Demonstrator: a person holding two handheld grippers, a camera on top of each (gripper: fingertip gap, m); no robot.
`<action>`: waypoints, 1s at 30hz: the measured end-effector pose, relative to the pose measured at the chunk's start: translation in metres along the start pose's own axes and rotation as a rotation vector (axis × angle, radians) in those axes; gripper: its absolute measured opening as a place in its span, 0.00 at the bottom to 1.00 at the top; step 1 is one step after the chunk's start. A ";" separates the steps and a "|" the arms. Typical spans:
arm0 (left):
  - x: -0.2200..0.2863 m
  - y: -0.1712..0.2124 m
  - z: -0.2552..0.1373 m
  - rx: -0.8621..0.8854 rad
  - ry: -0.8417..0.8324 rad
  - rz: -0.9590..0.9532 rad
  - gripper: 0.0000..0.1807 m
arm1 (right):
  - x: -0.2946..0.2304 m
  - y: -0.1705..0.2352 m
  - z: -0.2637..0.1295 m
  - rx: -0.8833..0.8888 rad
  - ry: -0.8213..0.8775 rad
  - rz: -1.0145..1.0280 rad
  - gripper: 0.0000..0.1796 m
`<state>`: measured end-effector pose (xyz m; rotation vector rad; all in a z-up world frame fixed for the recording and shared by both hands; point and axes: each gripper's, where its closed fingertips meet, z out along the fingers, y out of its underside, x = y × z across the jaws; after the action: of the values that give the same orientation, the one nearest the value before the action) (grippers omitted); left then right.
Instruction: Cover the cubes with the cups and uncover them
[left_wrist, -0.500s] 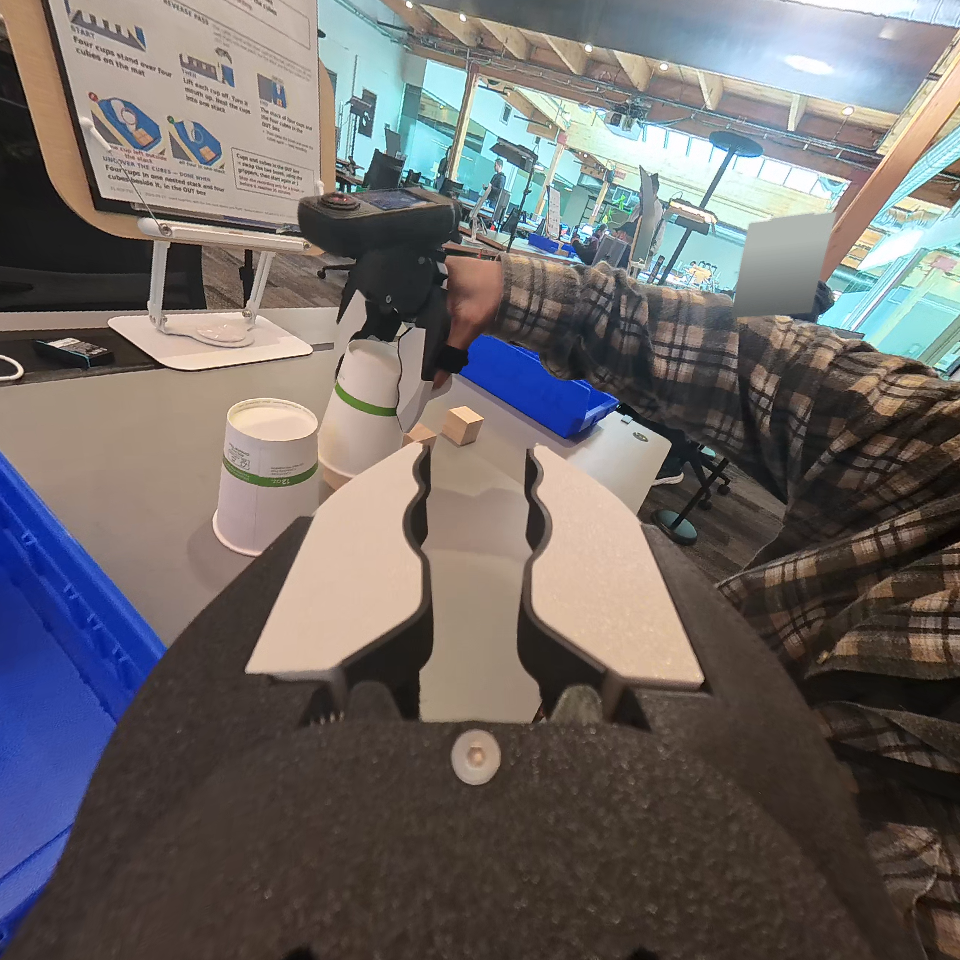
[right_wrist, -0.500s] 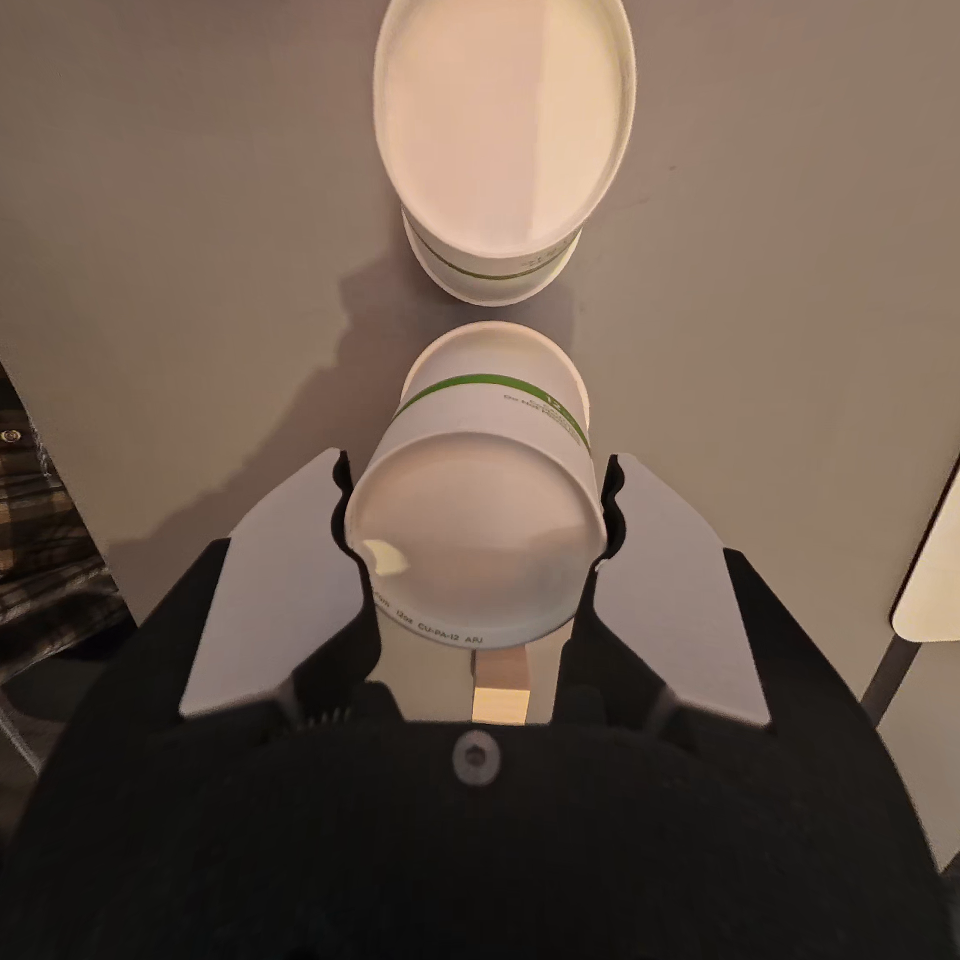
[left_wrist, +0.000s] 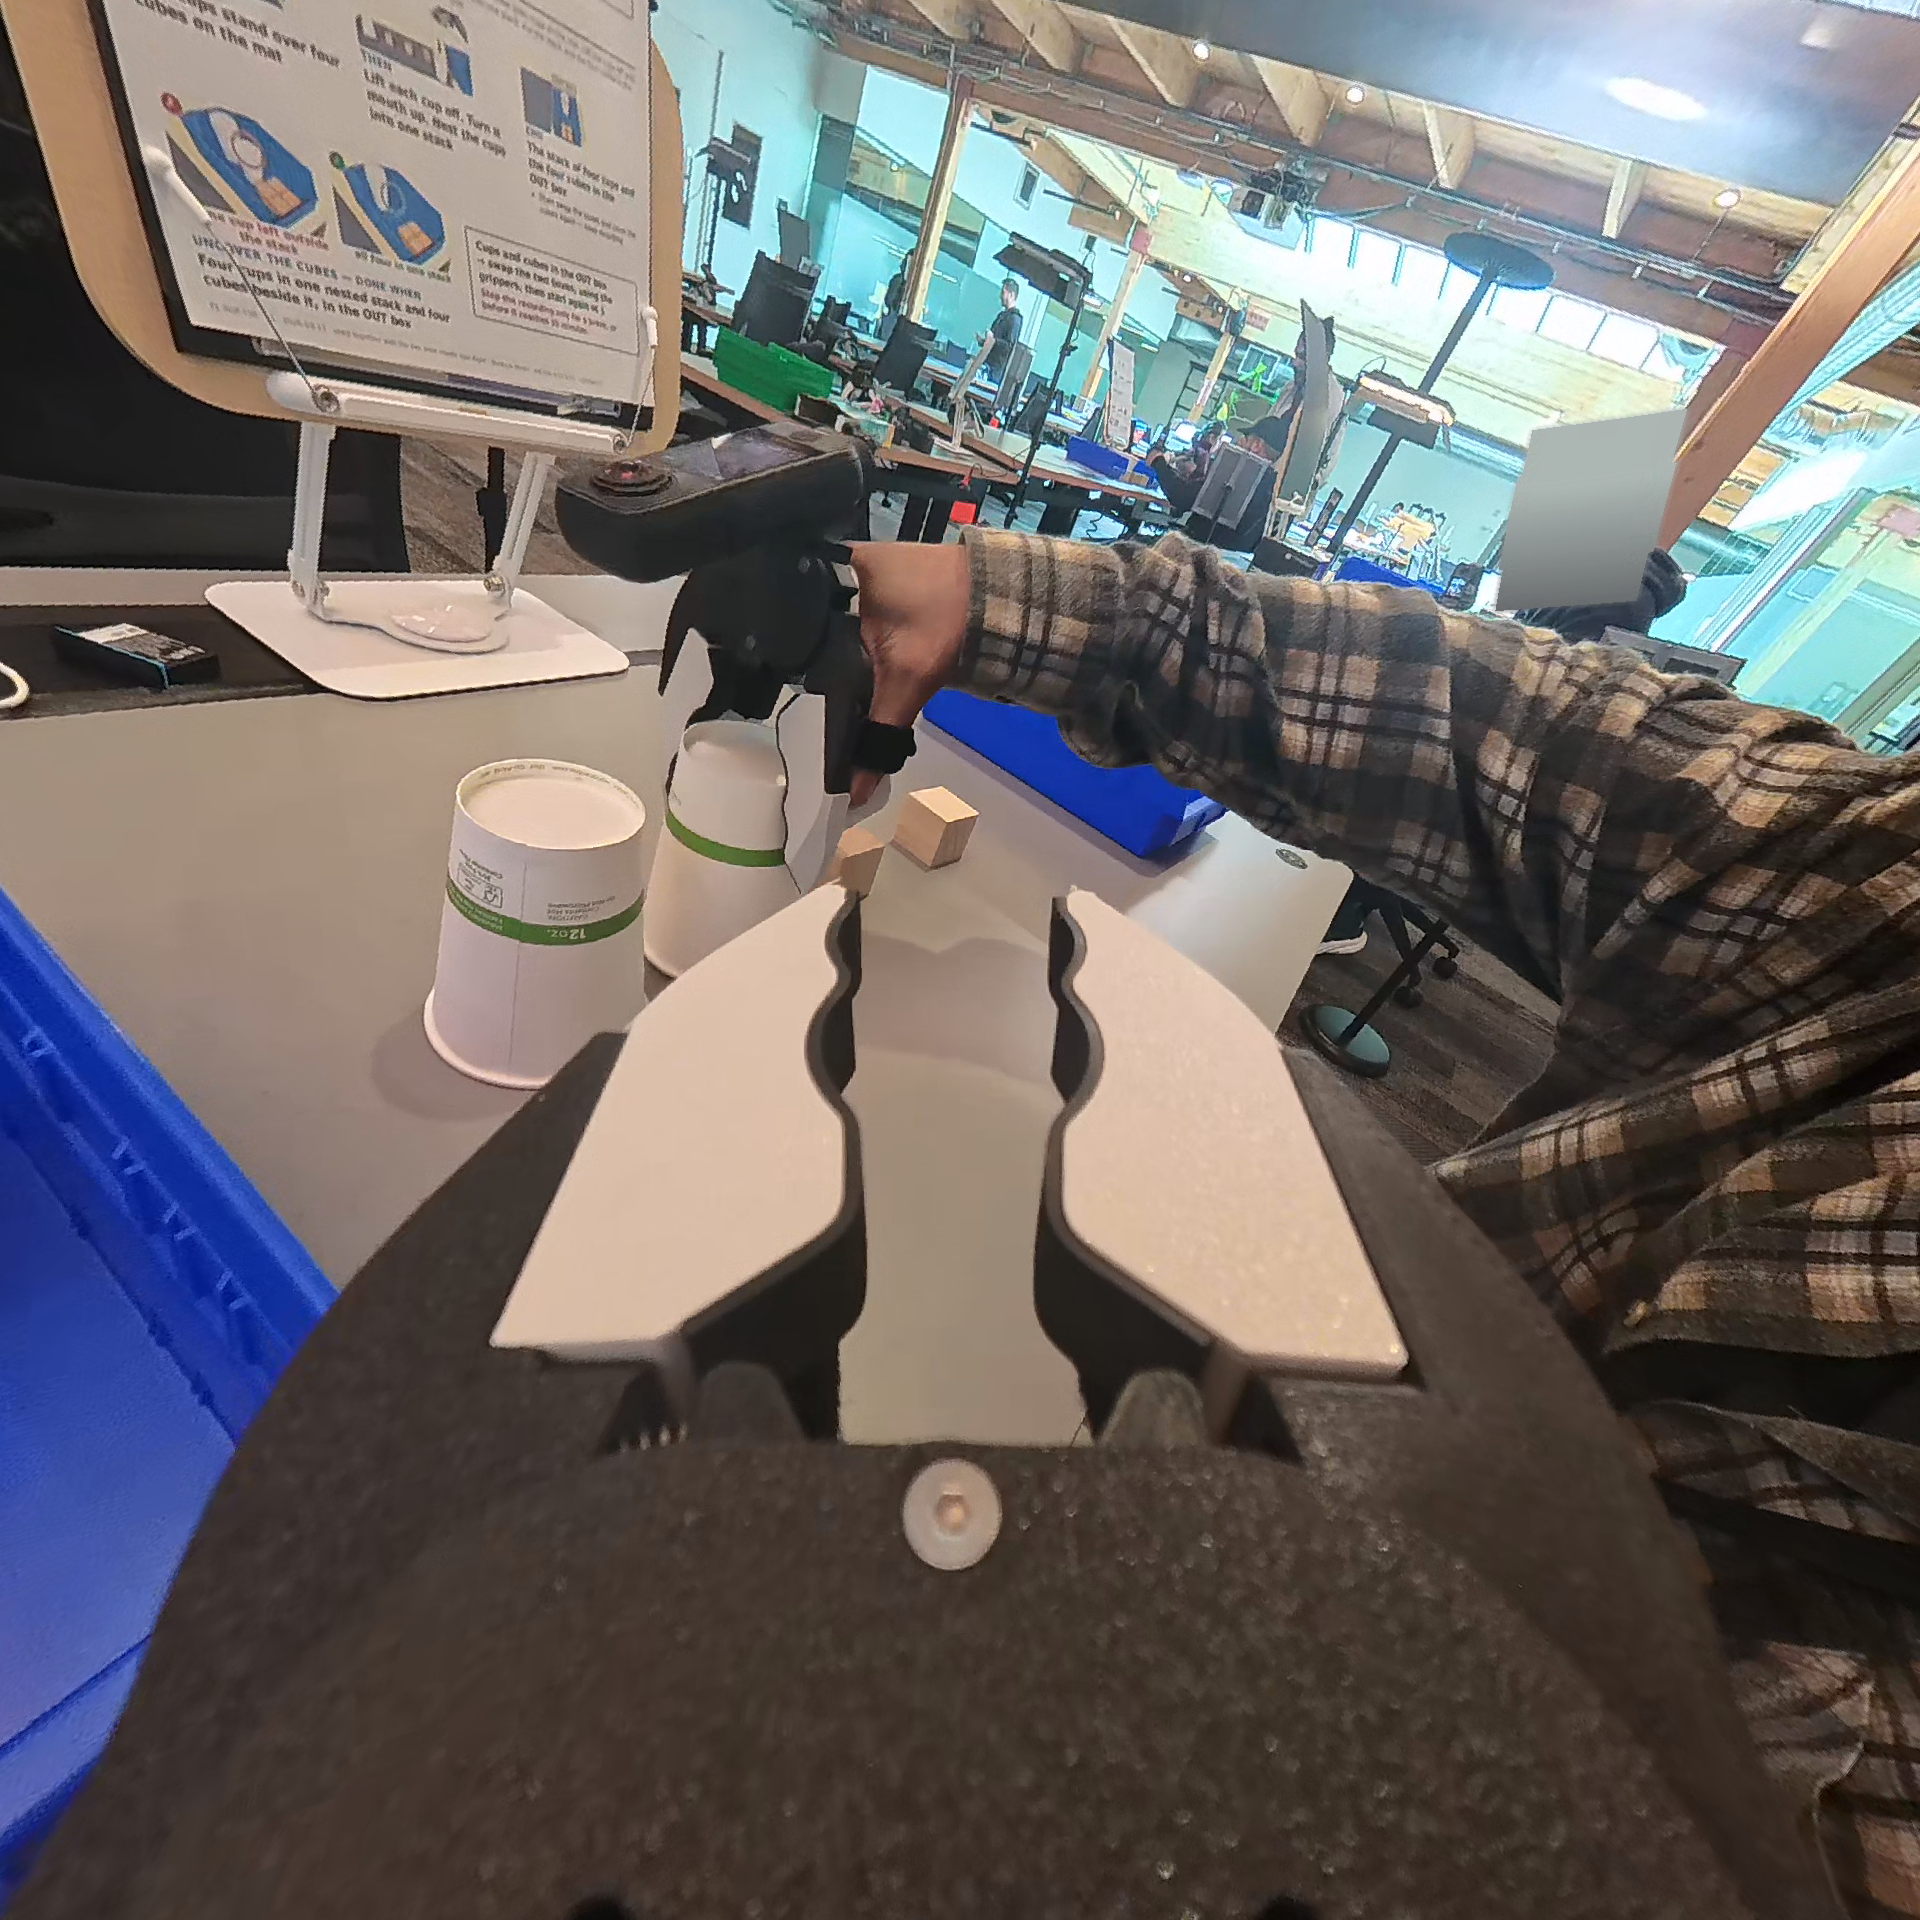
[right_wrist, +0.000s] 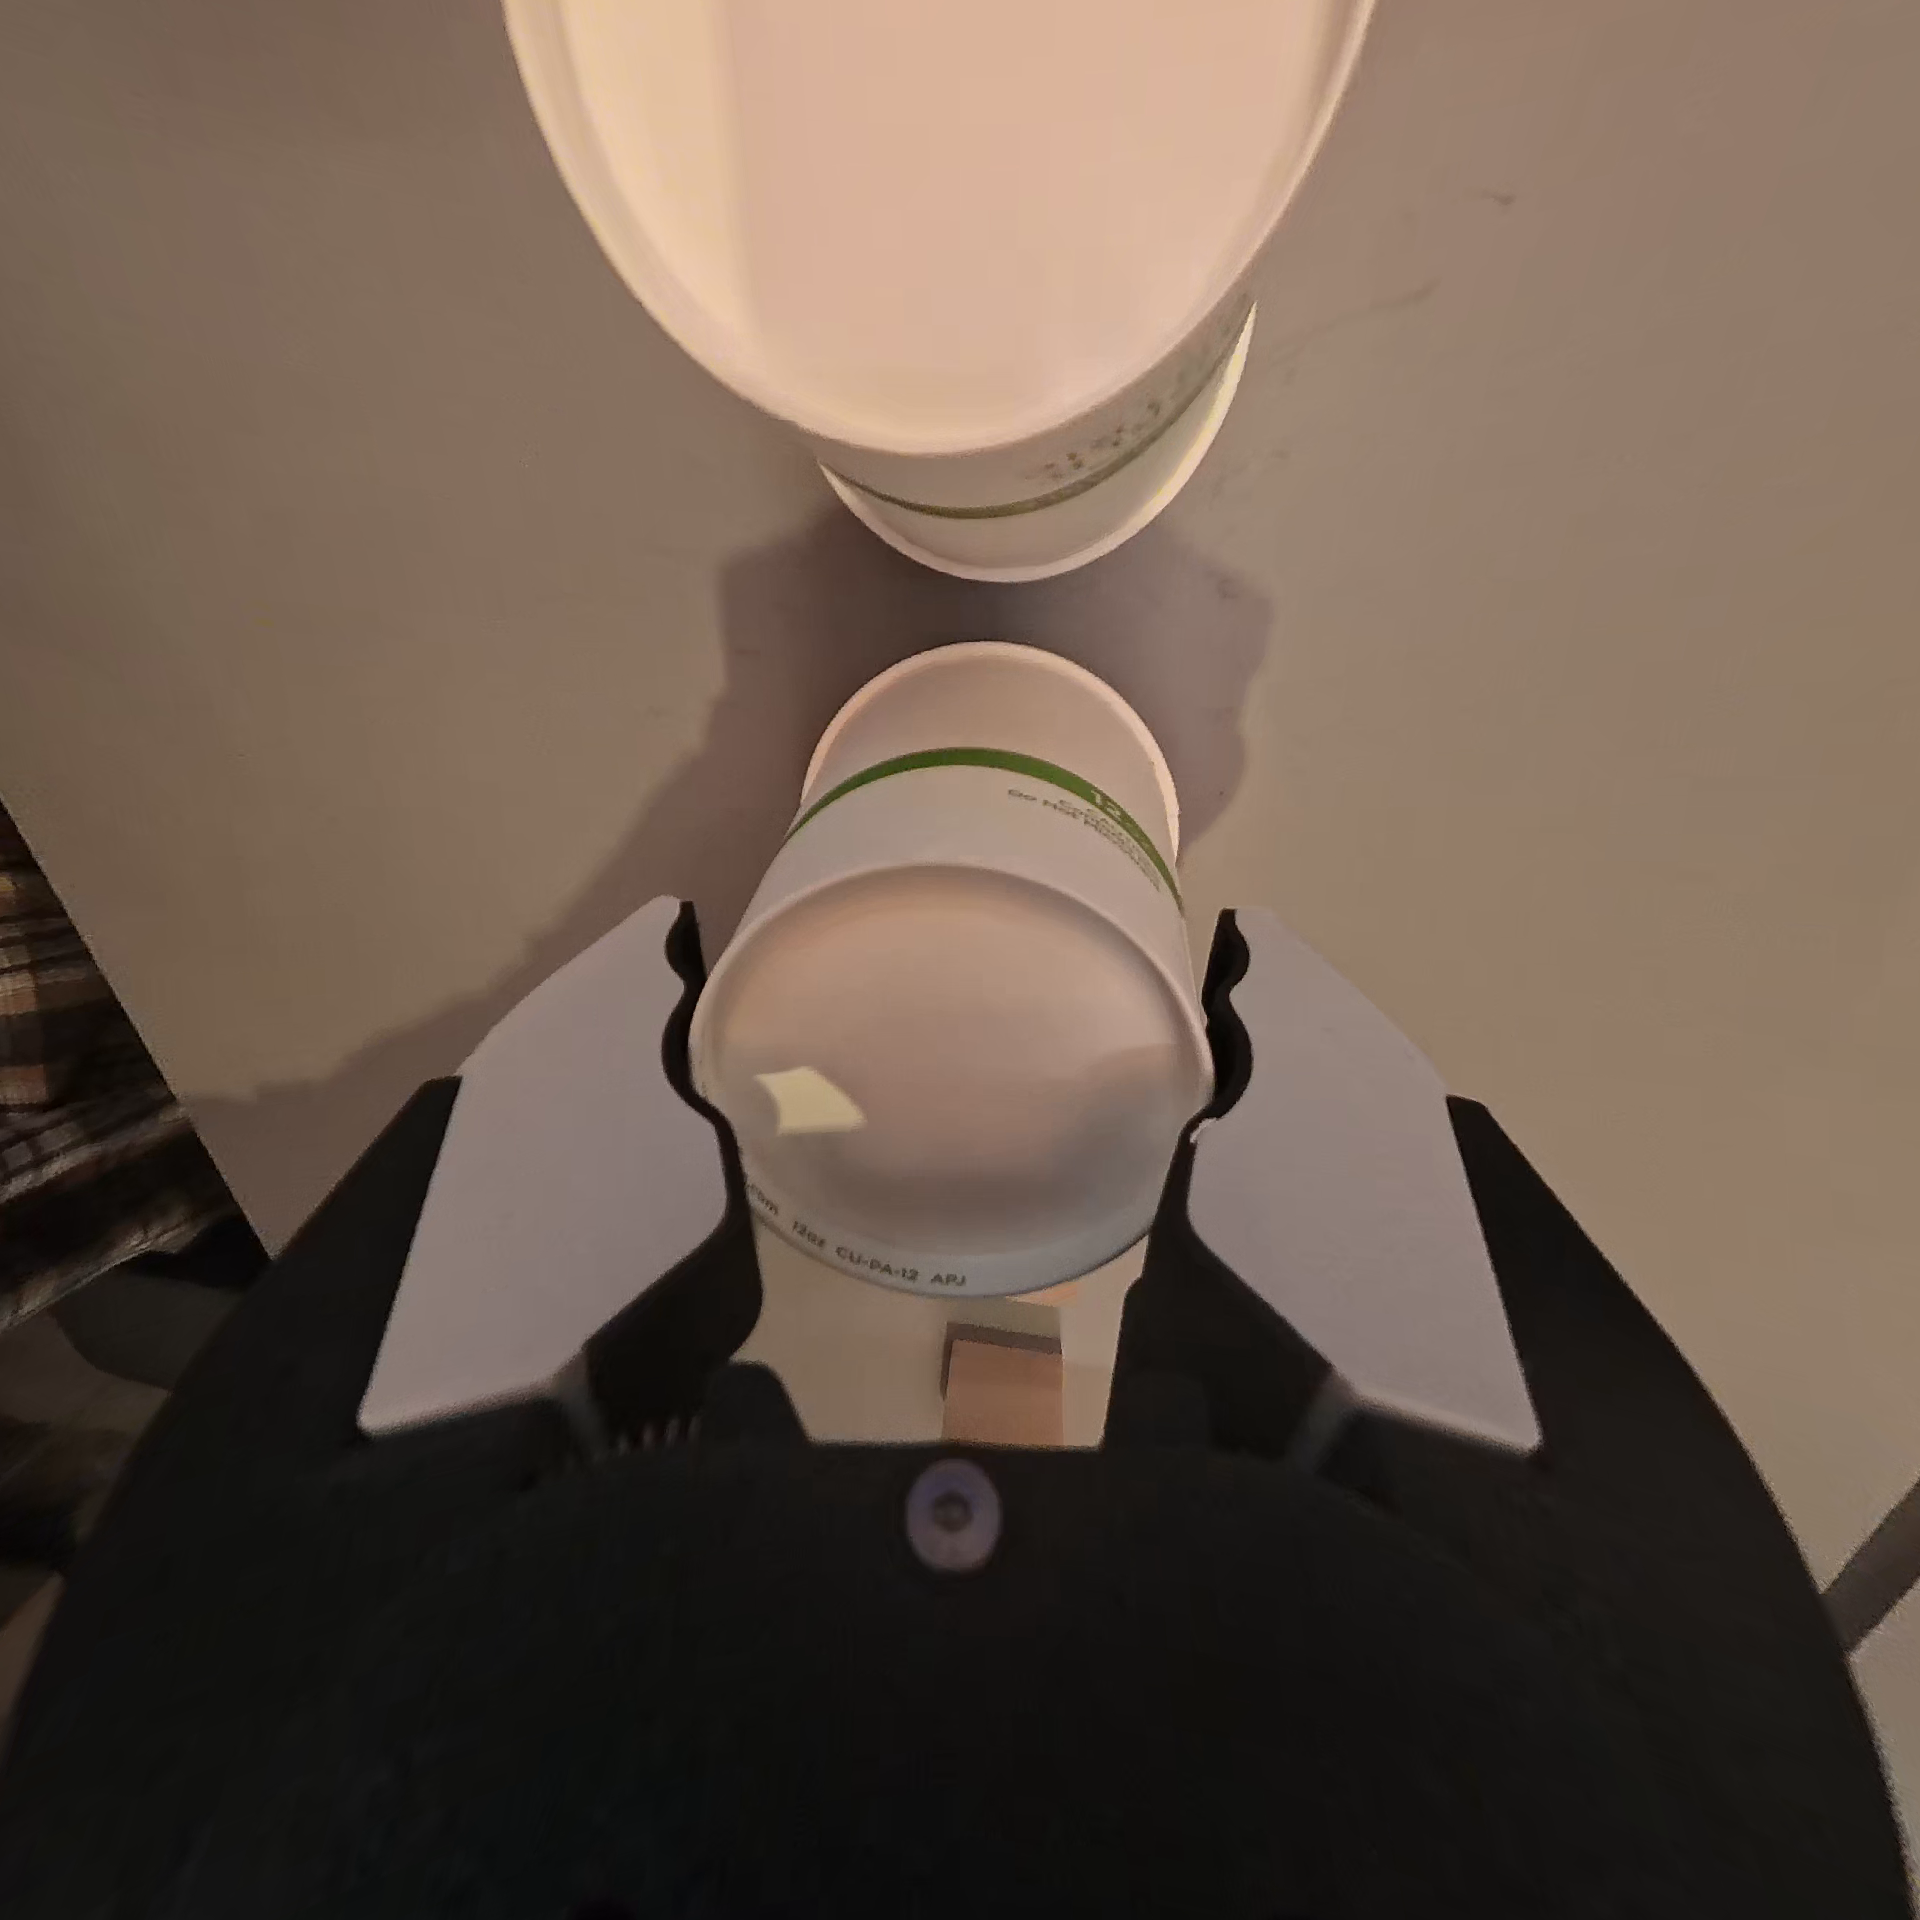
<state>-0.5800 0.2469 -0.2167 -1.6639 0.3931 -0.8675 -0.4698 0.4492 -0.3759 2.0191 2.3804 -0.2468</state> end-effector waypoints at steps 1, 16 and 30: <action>0.000 0.000 0.000 -0.002 0.000 -0.001 0.19 | 0.001 0.000 0.002 0.000 -0.002 0.001 0.51; -0.009 0.000 -0.005 -0.007 -0.045 0.009 0.20 | 0.012 -0.010 -0.033 0.203 0.110 0.024 0.81; -0.119 -0.058 -0.056 -0.523 -0.447 0.297 0.18 | -0.107 0.067 -0.141 0.728 0.151 0.022 0.80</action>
<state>-0.7105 0.3037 -0.1977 -2.1432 0.5665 -0.1571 -0.3729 0.3724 -0.2329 2.3812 2.6022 -1.1440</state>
